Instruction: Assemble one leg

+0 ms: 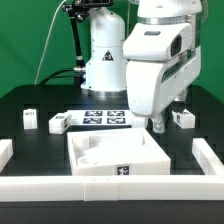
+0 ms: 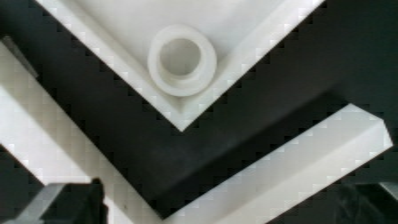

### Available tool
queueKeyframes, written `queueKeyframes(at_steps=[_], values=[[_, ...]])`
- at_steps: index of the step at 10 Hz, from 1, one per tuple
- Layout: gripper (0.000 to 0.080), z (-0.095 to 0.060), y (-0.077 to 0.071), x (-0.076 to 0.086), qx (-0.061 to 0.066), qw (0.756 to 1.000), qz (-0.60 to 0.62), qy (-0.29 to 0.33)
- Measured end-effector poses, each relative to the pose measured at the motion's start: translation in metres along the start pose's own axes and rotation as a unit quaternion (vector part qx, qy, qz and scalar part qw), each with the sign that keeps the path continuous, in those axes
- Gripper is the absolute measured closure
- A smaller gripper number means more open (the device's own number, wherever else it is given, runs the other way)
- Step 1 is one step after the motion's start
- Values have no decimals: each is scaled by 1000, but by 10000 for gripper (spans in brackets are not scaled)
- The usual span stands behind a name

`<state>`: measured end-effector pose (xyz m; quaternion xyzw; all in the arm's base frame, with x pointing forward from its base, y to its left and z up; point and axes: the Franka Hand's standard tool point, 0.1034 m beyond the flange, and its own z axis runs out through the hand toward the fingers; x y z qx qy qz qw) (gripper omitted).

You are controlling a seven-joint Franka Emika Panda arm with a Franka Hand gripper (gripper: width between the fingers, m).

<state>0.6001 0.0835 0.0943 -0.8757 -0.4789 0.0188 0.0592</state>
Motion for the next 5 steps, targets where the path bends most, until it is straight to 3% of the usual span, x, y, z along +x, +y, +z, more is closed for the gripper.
queueKeyframes(at_steps=[5], values=[[150,0,0,0,-1,1000,0,0]])
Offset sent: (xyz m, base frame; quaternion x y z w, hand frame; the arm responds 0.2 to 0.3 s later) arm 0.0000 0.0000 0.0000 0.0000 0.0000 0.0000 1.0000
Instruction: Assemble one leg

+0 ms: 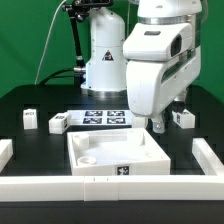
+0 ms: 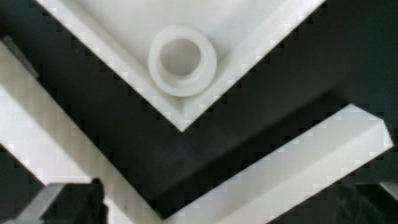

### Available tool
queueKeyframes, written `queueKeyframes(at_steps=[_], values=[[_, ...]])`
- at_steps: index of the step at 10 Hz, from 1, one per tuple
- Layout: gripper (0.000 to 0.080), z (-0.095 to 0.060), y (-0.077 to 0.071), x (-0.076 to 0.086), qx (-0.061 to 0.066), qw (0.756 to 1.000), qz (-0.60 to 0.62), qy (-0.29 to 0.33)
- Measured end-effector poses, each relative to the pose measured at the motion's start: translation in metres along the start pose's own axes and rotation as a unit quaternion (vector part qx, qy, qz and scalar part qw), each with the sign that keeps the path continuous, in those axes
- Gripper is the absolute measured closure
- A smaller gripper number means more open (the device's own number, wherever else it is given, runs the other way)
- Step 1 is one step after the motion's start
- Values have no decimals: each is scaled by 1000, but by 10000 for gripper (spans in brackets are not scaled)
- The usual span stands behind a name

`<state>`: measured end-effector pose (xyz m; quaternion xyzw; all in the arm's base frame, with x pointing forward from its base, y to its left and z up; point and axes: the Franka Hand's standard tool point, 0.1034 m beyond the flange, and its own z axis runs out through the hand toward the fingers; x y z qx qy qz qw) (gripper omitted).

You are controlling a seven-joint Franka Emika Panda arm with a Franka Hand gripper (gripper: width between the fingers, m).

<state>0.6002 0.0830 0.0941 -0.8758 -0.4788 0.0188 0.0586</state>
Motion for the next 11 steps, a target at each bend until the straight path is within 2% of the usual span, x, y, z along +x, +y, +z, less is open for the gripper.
queueKeyframes(at_steps=[1,2,3,5,7,11], values=[[150,2,1,-2,-4,1000,-14,2],[150,11,-4,-13,-15,999,-44,7],[150,17,-15,-25,-19,997,-69,6],[150,21,-24,-50,-21,985,-168,-10],[150,20,-25,-63,-20,979,-201,-23],[150,22,-26,-63,-18,980,-196,-23]])
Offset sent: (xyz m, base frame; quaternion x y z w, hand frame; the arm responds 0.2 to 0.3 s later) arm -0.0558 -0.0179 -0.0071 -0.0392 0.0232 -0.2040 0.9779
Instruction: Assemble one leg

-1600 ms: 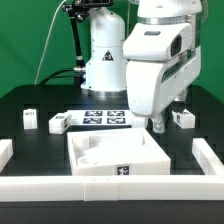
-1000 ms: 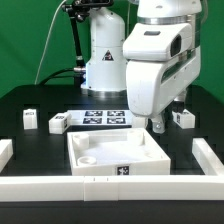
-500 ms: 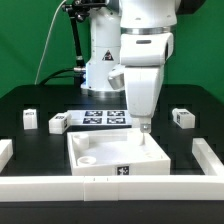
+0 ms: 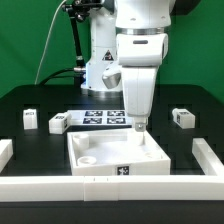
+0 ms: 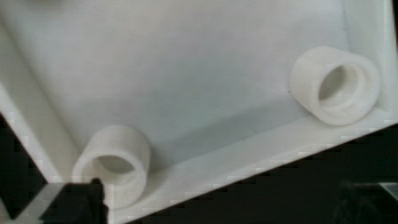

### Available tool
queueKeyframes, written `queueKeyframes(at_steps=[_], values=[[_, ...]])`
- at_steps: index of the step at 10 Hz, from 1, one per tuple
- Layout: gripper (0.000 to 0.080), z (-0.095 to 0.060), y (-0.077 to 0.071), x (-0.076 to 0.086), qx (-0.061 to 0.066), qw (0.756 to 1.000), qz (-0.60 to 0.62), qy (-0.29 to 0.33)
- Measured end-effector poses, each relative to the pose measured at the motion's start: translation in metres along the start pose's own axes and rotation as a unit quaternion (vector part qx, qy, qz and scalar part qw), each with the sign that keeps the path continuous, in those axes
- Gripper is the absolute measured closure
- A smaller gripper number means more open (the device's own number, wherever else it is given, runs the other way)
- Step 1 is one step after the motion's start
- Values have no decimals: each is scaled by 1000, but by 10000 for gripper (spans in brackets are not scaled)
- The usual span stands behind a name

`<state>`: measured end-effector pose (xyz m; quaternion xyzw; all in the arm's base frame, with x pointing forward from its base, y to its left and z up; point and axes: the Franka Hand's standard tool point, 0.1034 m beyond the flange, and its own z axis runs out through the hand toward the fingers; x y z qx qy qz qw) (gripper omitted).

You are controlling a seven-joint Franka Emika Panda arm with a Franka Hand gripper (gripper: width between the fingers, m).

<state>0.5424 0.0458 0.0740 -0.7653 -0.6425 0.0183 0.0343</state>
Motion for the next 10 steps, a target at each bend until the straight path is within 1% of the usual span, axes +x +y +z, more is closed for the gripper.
queueKeyframes(at_steps=[1,2,3,4,5,6,7,8,9,10], values=[[150,1,-1,-1,0,1000,-2,0],[150,9,-7,-8,-24,999,-43,4],[150,18,-26,-19,-36,997,-67,4],[150,24,-42,-27,-35,997,-71,1],[150,29,-48,-35,-32,995,-97,-1],[150,32,-50,-42,-31,993,-113,-3],[150,37,-54,-49,-34,992,-125,-2],[150,43,-59,-57,-28,992,-126,-2],[150,49,-61,-62,-22,992,-122,-1],[150,56,-61,-62,-20,992,-124,0]])
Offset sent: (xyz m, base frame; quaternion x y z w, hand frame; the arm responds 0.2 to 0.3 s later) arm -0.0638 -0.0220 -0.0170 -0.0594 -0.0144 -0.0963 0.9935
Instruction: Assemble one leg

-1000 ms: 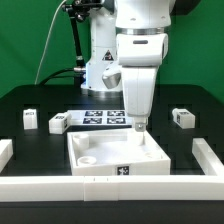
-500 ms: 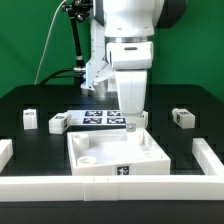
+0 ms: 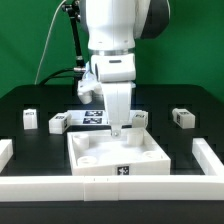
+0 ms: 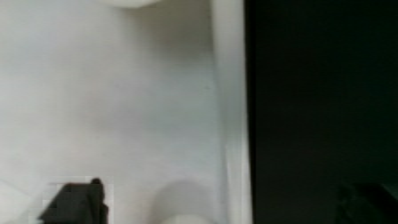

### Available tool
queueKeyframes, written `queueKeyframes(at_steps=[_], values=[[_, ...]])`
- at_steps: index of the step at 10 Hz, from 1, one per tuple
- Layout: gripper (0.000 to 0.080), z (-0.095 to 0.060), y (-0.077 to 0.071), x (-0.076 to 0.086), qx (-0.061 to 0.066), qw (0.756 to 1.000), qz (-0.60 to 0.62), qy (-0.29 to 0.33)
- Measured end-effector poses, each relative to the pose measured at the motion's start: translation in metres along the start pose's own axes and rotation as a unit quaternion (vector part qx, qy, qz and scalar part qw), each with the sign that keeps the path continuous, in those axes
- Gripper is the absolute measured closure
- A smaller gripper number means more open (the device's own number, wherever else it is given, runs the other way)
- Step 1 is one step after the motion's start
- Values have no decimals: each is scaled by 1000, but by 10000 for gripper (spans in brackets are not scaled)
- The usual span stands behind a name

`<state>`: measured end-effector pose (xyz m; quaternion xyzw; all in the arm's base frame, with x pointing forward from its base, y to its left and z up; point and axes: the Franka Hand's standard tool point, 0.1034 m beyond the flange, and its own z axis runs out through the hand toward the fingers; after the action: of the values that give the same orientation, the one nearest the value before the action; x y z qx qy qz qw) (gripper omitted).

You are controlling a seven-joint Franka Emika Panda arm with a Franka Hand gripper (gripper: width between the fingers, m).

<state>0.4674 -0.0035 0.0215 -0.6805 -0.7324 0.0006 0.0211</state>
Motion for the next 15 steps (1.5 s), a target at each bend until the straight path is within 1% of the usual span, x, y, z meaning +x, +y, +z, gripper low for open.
queueKeyframes(at_steps=[1,2,5,6,7,8,9,10,15], values=[[150,8,2,1,-10,1000,-19,0],[150,14,-1,2,-7,1000,-21,0],[161,14,-1,2,-6,1000,-10,1],[333,14,-1,2,-6,1000,-10,1],[535,15,-2,2,-6,1000,-10,1],[535,15,-2,2,-6,1000,-10,1],[670,15,-2,2,-6,1000,-10,1],[741,15,-2,2,-6,1000,-9,1],[741,15,-2,2,-6,1000,-9,0]])
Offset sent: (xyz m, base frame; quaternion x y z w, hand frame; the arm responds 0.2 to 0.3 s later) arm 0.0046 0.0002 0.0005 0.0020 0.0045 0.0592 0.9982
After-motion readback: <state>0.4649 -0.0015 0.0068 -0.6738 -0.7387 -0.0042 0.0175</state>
